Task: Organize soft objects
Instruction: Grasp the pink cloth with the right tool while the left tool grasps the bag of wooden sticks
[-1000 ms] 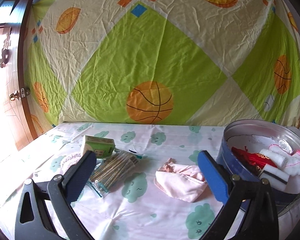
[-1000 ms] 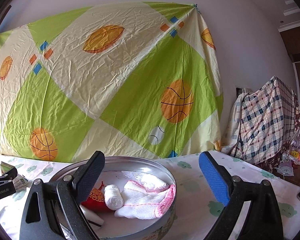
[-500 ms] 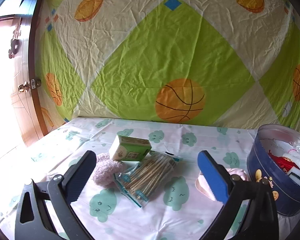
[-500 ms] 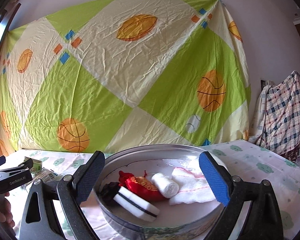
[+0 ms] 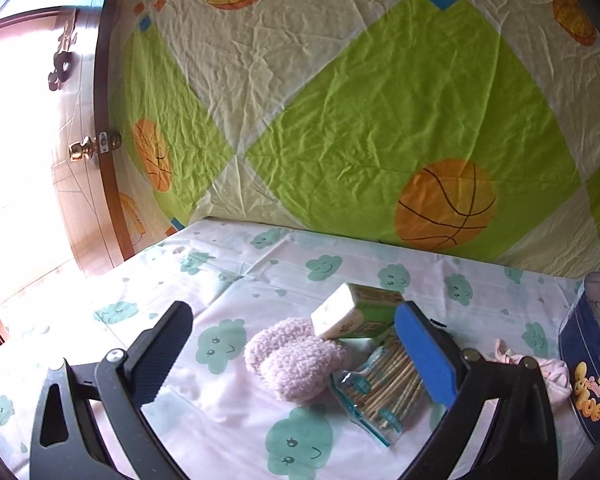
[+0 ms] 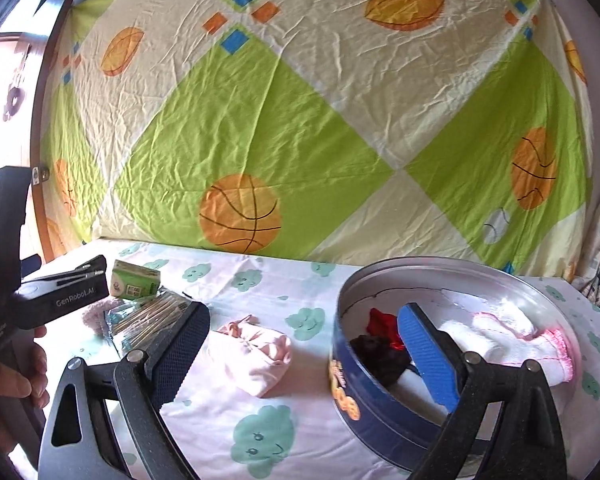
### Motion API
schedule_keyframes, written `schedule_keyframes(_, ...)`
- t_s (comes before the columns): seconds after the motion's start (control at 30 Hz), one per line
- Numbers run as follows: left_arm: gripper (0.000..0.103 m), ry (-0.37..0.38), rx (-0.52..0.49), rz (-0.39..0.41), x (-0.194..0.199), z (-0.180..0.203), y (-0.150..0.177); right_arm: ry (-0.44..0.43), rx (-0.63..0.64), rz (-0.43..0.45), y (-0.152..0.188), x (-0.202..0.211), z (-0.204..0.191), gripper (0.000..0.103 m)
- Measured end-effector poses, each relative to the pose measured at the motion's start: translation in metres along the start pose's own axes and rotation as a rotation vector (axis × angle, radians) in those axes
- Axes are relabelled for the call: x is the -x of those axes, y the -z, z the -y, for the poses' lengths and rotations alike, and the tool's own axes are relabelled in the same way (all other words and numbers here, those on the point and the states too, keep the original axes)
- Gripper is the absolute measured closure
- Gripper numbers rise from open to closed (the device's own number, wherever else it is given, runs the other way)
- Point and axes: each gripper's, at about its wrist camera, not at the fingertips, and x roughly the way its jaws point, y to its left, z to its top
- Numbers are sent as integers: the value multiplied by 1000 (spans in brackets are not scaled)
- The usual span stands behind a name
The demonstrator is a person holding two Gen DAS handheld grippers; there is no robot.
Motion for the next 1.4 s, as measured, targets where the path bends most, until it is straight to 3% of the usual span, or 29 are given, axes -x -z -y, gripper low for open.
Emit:
schedule_keyframes(0.23,0,-47,74,-23,-10,-26,-6,-84,112,-150,-1,-42,-38,6)
schedule_keyframes(0.5,0,-69,38,-42,-14,-26,-7,-151,148,-334,2,-94,-53,7)
schedule_keyframes(0.73,0,-41,-22,-52,-14,-14,-5,-110,210,-406,2,-119,-65,8)
schedule_keyframes(0.83,0,-30,-63,-63,-15,-6,-2,-139,259,-485,8,-133,-76,22)
schedule_keyframes(0.9,0,-16,-86,-70,-15,-2,-1,-126,266,-521,12,-140,-77,22)
schedule_keyframes(1.0,0,7,-118,-65,-14,5,0,-118,174,-553,12,-147,-61,27)
schedule_keyframes(1.1,0,11,-147,-62,-13,10,1,-180,65,-586,14,-153,-46,34)
schedule_keyframes(1.2,0,-5,-163,-53,-12,10,0,-186,68,-577,15,-146,-48,58)
schedule_keyframes(1.27,0,-33,-157,-41,-12,5,-3,-198,79,-564,15,-140,-50,83)
schedule_keyframes(1.4,0,-23,-82,-17,-9,-11,-8,-206,66,-509,12,-121,-48,87)
